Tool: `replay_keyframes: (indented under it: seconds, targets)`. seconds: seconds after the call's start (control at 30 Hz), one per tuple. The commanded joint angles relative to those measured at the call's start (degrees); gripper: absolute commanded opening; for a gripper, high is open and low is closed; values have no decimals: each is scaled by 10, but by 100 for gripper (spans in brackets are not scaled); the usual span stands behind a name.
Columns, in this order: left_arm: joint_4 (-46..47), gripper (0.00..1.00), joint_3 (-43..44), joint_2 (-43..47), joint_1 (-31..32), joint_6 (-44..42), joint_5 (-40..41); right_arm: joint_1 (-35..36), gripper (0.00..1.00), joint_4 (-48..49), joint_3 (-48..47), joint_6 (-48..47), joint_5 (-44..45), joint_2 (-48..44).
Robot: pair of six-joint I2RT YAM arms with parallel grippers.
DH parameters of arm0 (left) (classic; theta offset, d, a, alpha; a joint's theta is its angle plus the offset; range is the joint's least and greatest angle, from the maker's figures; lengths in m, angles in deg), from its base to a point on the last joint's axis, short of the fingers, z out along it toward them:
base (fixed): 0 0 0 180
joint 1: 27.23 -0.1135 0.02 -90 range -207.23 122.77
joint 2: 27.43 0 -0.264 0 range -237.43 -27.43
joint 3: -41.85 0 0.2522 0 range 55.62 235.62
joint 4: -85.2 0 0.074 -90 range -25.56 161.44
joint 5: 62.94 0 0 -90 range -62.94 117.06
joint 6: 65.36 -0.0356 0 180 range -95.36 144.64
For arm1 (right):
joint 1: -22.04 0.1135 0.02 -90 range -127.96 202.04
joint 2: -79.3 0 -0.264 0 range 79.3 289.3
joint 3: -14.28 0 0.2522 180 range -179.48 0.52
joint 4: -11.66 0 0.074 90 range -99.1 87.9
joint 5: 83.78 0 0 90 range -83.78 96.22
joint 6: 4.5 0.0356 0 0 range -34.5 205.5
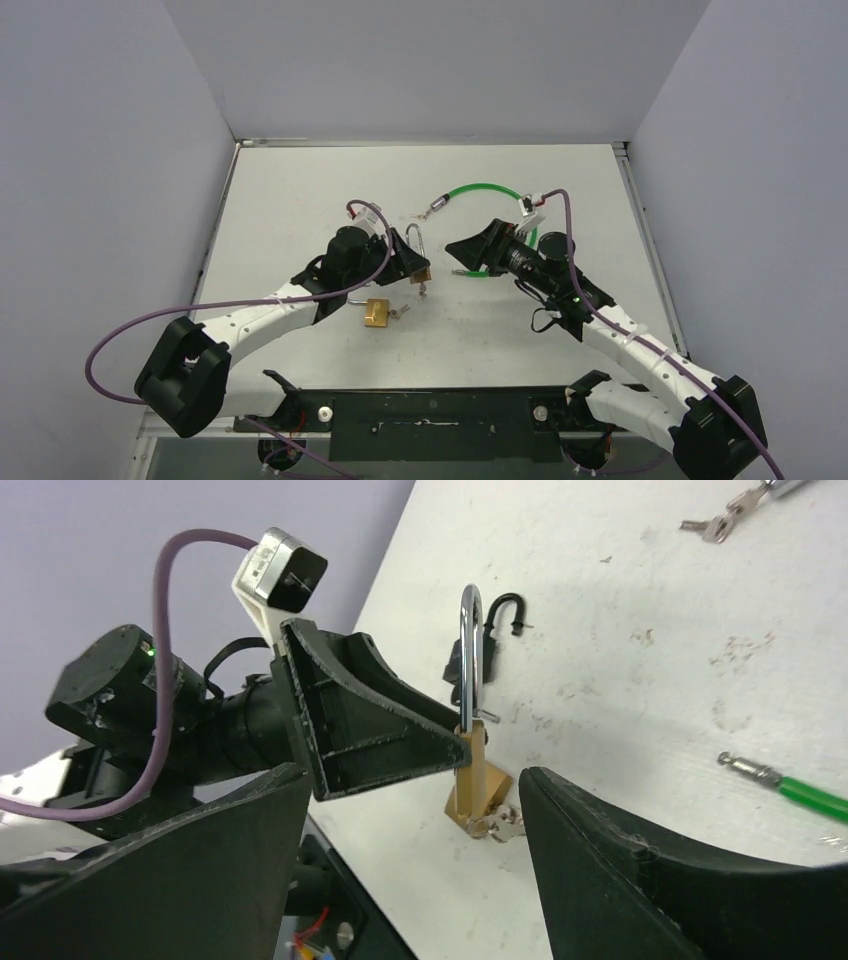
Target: Unlock with the key
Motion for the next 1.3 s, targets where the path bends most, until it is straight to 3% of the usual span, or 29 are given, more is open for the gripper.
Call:
replay_keyframes:
  seconds: [0.0, 0.13, 0.3, 0.5, 0.7, 0.97, 1.27]
  targets:
    - [42, 0, 66, 24, 0, -199, -79, -3, 78, -94, -61, -134, 0, 12]
    - [-63, 0, 135, 20, 12, -365, -108, -3, 78, -111, -96, -156, -12, 29]
    - [-164, 0, 178, 23, 24, -501, -140, -3, 79, -126, -124, -153, -29, 56]
    - [-112, 0, 125, 74, 45, -607, -124, -3, 79, -105, -117, -144, -48, 50]
    - [-57, 0, 90, 109, 50, -616, -201, -3, 79, -26, -51, -159, -85, -15]
    - [-50, 0, 84, 116, 53, -594, -236, -3, 80, 56, 56, -122, -28, -148]
    - [-67, 0, 105, 86, 53, -561, -398, -2, 83, 108, 36, -162, -92, -123]
